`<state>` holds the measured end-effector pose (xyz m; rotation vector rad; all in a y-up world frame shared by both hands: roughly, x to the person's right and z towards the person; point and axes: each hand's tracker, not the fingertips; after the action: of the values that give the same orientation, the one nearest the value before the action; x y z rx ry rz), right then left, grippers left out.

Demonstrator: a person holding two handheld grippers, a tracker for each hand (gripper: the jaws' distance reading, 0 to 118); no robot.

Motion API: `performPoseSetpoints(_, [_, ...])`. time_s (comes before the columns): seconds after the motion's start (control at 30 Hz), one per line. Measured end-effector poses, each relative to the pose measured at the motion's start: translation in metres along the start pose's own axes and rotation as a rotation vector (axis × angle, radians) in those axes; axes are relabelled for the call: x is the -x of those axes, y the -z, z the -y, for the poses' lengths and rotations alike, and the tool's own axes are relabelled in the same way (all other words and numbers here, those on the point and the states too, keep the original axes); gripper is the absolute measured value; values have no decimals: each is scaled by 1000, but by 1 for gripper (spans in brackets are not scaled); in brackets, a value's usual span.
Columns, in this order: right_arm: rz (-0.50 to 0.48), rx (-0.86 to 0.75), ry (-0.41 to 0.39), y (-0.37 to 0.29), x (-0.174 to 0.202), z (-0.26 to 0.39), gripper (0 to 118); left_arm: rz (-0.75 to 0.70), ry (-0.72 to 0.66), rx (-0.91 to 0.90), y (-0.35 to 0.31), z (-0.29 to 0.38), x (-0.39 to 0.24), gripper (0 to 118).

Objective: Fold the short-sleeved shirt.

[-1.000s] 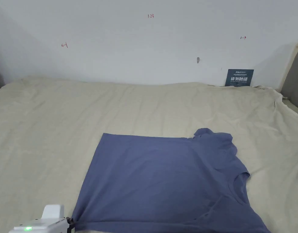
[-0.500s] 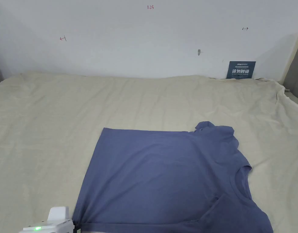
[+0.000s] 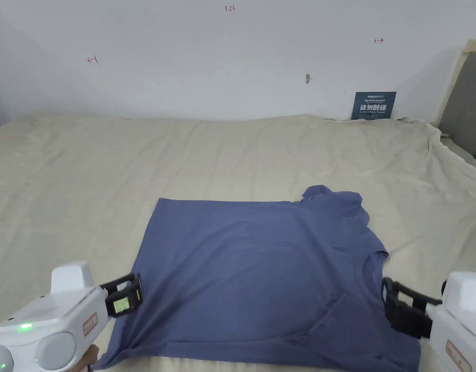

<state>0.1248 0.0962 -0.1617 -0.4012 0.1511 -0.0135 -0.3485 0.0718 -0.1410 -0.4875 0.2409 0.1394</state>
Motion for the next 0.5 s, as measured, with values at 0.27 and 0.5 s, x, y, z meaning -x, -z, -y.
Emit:
performPoseSetpoints(0.27, [78,-179,-91,-25,23,-25,59,-24,53,-286,-36,-23,-21,71])
performPoseSetpoints(0.5, [111,-230,-142,-30,40,-27,0,54,51,-328,-43,-18,-26,0])
